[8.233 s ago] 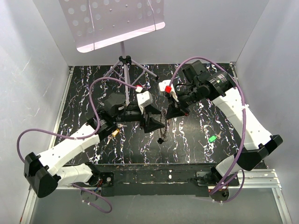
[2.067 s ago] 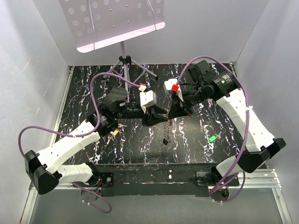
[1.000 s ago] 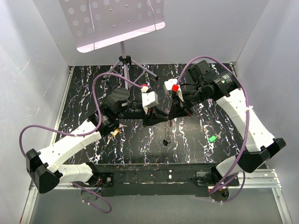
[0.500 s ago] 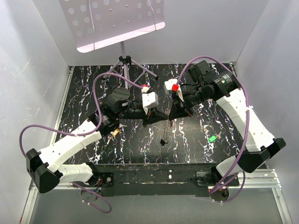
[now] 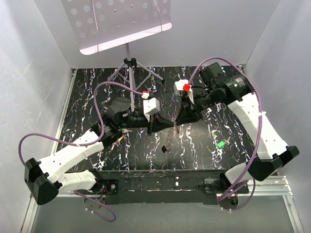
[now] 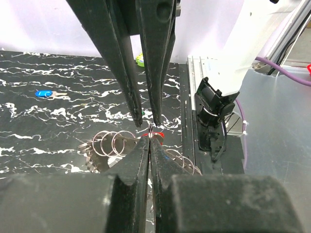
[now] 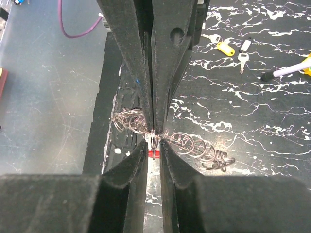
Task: Put the keys on the keyring
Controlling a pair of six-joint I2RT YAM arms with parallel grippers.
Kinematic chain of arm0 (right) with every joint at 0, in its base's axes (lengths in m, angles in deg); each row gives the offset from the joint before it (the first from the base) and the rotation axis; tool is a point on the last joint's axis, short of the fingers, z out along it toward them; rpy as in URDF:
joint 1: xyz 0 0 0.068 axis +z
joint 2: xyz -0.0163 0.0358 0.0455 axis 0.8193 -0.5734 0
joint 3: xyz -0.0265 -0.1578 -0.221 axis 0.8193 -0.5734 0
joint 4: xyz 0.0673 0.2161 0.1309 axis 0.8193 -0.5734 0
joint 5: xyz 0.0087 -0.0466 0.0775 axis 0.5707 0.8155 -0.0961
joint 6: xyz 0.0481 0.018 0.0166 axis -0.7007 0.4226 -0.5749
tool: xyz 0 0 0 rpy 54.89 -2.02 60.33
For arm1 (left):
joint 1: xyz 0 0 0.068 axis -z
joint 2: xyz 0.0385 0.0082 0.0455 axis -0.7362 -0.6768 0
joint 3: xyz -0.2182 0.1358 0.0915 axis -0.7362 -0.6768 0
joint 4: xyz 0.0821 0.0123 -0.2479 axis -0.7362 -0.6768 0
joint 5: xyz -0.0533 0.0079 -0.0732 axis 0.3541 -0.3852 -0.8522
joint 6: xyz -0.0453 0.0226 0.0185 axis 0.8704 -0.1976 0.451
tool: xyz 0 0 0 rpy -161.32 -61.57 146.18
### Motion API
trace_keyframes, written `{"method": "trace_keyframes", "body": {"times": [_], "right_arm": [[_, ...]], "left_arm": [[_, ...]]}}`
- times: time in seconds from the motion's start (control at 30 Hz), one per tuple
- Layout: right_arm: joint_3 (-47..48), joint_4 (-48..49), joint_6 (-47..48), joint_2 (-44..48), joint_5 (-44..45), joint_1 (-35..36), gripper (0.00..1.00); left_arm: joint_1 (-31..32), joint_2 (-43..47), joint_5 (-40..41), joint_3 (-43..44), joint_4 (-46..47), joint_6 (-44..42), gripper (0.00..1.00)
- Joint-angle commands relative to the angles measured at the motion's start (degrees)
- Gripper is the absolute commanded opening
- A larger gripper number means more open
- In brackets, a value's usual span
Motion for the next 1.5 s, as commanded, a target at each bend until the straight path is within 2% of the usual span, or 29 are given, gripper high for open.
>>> {"method": "trace_keyframes", "body": {"times": [0.0, 0.27, 0.83, 1.03, 1.1, 1.13, 1.17, 1.37, 1.43, 1.47], "right_arm": [[-1.17, 0.12, -2.35, 2.05, -2.85, -0.89, 0.23], [-3.46, 1.26, -3.15, 3.02, -5.3, -1.86, 0.32], [-3.73, 3.29, -5.52, 1.53, -9.35, -2.04, 0.32], [-4.52, 3.9, -5.61, 1.53, -9.53, -2.04, 0.25], [-4.43, 4.08, -5.52, 1.53, -9.88, -2.04, 0.14], [-4.26, 4.08, -5.61, 1.44, -10.14, -2.04, 0.05], [-4.17, 4.17, -5.52, 1.44, -10.23, -2.04, 0.01], [-4.34, 3.82, -5.78, 1.7, -9.53, -2.04, 0.01], [-4.78, 3.82, -5.7, 1.79, -9.26, -2.04, 0.01], [-4.78, 3.82, -5.7, 1.88, -9.09, -2.04, 0.01]], "left_arm": [[0.24, 2.44, -0.24, -1.44, 6.78, 4.7, 0.0], [0.24, 3.85, 1.96, -4.34, 11.88, 7.87, 0.0], [0.24, 5.08, 4.16, -8.74, 21.64, 13.14, 0.0], [0.24, 5.43, 5.21, -10.14, 24.62, 14.55, 0.0], [0.24, 5.34, 5.3, -10.41, 25.07, 14.9, 0.0], [0.24, 5.25, 5.3, -10.49, 25.42, 15.08, 0.0], [0.24, 5.08, 5.39, -10.58, 25.59, 15.25, 0.0], [0.24, 5.25, 6.18, -11.2, 25.07, 16.31, 0.0], [0.24, 5.69, 6.79, -11.28, 23.67, 17.01, 0.19], [0.24, 5.87, 6.53, -11.29, 23.14, 17.1, 0.26]]}}
